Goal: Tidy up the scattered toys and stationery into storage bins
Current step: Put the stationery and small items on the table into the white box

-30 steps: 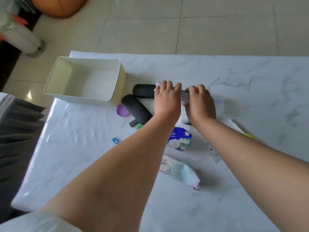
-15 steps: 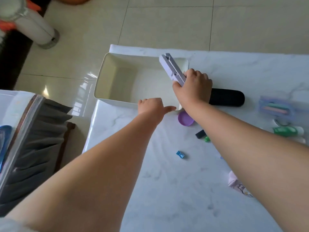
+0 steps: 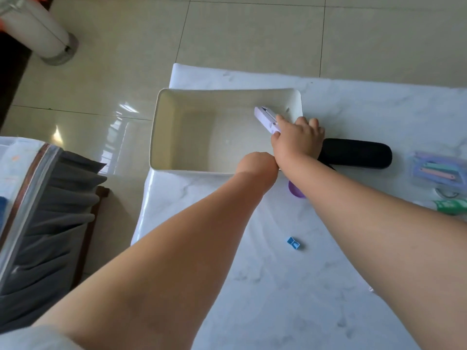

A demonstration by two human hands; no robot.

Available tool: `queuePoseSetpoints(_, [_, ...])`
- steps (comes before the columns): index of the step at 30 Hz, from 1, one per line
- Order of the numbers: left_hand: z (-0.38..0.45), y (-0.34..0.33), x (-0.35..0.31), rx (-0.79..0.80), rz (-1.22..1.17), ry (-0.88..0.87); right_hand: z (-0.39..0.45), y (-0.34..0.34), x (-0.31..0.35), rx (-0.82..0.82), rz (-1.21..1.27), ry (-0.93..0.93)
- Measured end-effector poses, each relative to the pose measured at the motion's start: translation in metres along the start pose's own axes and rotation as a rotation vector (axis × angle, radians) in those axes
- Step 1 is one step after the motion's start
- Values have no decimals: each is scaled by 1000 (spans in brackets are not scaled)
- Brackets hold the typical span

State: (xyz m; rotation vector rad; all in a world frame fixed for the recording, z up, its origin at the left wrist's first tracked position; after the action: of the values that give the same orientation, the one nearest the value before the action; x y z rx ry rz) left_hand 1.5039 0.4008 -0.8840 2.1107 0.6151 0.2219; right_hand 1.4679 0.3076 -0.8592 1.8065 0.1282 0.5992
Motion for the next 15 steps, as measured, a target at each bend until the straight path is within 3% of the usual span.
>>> queuePoseSetpoints(9, [1, -12, -19, -10, 30, -77, 2, -3, 23, 44, 48, 158])
queuePoseSetpoints(13, [-1, -3, -24, -69, -188, -16, 6, -3, 40, 137, 142, 256])
queuePoseSetpoints(15, [4, -18, -15, -57, -441, 101, 3, -6, 54, 198, 147, 328])
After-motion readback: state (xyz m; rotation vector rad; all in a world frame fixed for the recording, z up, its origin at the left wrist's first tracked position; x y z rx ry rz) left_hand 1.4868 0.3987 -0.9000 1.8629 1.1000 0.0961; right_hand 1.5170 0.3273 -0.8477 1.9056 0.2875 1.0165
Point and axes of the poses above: each hand's wrist, its own z-axis towards the middle knuckle, its own y-axis out of the back of the hand, x = y × z, the point moved 10 cm from there along z, towards the middle knuckle, and after that the axes turned 8 degrees about z, right-handed, at the moved point
